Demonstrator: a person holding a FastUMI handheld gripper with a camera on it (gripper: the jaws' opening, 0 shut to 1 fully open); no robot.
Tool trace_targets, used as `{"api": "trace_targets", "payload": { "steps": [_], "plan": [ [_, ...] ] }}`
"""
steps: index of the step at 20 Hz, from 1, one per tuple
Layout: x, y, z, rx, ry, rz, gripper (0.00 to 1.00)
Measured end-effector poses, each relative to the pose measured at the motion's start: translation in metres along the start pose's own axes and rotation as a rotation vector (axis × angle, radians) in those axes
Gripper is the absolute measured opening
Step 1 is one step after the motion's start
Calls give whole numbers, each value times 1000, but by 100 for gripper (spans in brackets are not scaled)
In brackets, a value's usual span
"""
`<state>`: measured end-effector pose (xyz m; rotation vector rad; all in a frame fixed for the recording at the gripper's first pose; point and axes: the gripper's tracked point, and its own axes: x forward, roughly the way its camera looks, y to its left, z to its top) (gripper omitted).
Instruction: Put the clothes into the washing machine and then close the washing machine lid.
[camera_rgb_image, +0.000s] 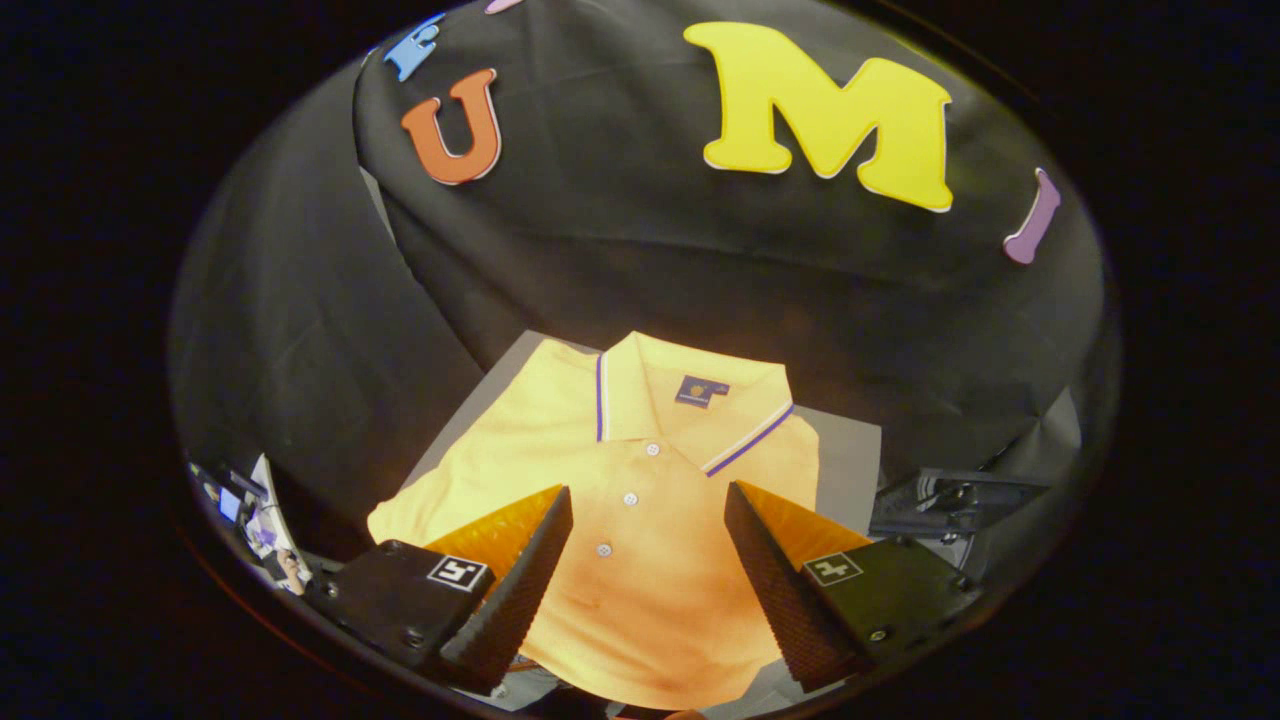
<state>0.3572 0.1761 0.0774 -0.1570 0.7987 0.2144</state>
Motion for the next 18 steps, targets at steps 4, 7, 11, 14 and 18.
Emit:
{"api": "trace_targets", "payload": {
  "steps": [4, 7, 11, 14, 18],
  "plan": [
    [18, 6, -7, 25, 154, -28, 99],
    [29, 13, -12, 46, 230, -34, 99],
    [41, 27, -24, 107, 336, -13, 99],
    [45, 31, -28, 135, 374, -26, 99],
    [53, 33, -32, 122, 392, -64, 97]
  ]
}}
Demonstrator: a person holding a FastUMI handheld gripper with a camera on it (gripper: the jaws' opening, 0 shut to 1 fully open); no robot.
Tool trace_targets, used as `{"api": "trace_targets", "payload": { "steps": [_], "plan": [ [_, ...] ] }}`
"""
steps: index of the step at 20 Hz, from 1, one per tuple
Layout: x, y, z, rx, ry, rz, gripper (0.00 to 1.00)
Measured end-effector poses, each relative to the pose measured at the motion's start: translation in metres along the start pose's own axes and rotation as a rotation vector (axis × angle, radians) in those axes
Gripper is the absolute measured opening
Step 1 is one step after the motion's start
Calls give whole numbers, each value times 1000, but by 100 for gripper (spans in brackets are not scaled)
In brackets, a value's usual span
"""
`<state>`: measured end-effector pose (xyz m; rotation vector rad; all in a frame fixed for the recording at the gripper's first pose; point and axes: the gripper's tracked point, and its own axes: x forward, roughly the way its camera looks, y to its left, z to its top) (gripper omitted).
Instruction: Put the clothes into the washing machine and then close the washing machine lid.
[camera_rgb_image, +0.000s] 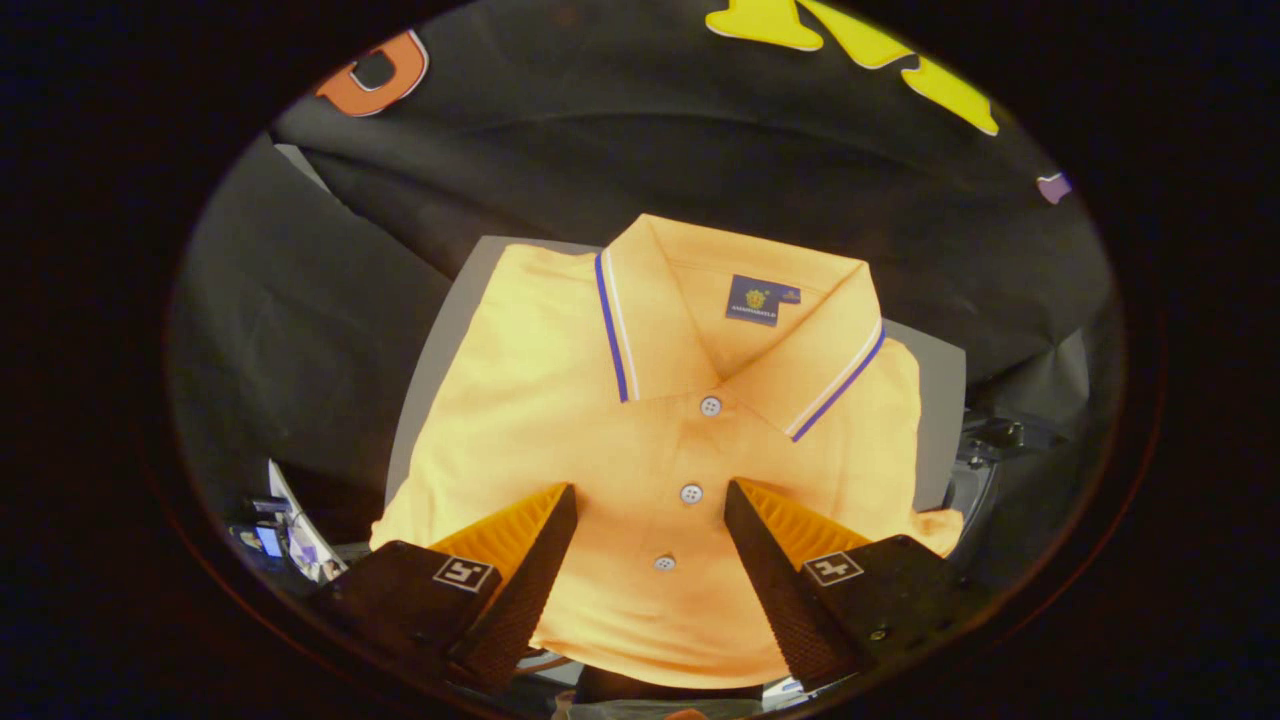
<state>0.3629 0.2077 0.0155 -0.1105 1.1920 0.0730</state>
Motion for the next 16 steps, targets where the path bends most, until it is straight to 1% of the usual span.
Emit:
{"api": "trace_targets", "payload": {
  "steps": [7, 11, 14, 16],
  "plan": [
    [5, -2, 2, 16, -9, -31, 95],
    [8, -1, 2, 22, -11, -67, 95],
    [8, -1, 3, 21, -14, -64, 92],
    [4, -4, 3, 34, -29, -55, 79]
  ]
}}
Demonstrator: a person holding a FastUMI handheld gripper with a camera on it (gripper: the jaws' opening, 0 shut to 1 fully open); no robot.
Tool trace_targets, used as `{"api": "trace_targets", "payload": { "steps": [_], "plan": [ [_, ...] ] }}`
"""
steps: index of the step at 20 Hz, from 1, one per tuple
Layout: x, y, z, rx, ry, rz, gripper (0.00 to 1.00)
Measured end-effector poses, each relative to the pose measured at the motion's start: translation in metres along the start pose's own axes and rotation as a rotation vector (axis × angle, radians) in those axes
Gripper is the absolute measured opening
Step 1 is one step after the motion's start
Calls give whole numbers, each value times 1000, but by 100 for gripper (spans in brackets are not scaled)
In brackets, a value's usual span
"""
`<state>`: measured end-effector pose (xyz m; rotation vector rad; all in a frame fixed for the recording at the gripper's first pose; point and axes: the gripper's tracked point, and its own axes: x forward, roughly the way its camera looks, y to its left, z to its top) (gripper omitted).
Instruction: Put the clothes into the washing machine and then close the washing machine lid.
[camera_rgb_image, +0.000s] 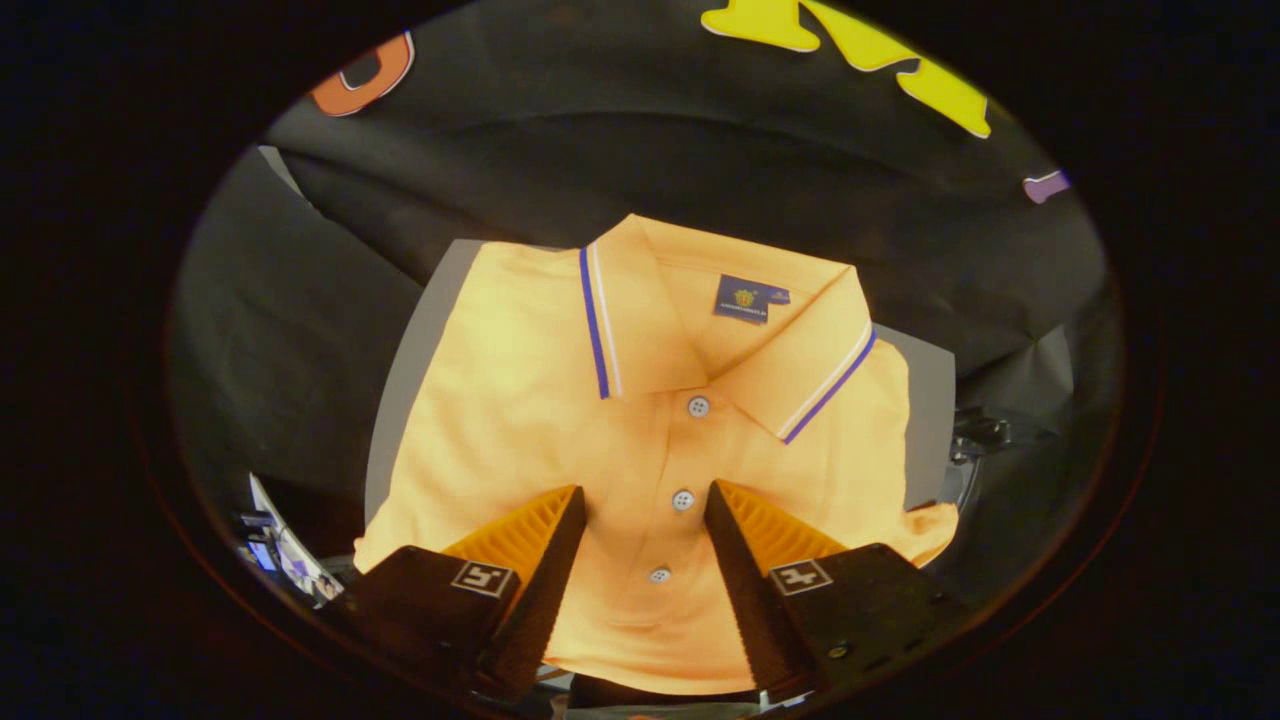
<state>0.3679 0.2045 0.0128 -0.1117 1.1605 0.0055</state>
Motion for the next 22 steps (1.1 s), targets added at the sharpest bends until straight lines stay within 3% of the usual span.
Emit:
{"api": "trace_targets", "payload": {
  "steps": [1, 9, 13, 22],
  "plan": [
    [-2, -1, 2, 3, -7, 3, 65],
    [-7, -4, 2, 5, -39, 77, 18],
    [-8, -9, 0, 44, -37, 99, 14],
    [-35, -22, 12, 97, -128, 126, 13]
  ]
}}
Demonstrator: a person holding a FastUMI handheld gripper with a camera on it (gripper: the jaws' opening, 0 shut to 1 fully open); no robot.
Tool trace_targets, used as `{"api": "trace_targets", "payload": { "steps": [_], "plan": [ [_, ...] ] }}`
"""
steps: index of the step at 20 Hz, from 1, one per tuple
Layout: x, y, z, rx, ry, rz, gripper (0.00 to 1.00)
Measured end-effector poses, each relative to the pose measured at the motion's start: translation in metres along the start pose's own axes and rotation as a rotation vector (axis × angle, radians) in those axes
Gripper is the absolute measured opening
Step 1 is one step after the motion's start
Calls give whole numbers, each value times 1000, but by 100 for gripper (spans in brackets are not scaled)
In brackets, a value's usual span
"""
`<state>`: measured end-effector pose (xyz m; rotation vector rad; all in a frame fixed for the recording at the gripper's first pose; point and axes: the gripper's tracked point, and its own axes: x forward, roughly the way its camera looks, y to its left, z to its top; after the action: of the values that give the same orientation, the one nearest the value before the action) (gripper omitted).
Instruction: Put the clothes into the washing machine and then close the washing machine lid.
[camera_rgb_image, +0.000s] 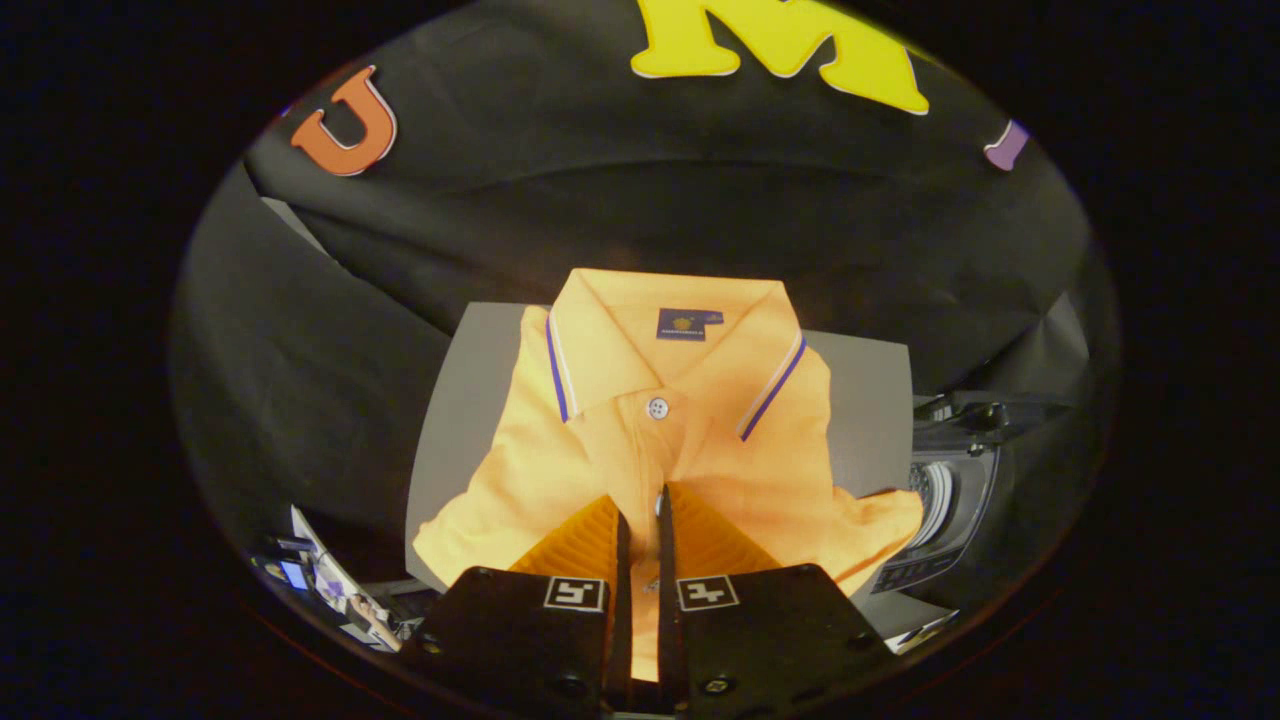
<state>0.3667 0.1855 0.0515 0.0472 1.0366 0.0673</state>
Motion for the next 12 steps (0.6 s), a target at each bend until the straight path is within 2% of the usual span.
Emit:
{"api": "trace_targets", "payload": {
  "steps": [12],
  "plan": [
    [-57, -30, 29, 118, -136, 69, 13]
  ]
}}
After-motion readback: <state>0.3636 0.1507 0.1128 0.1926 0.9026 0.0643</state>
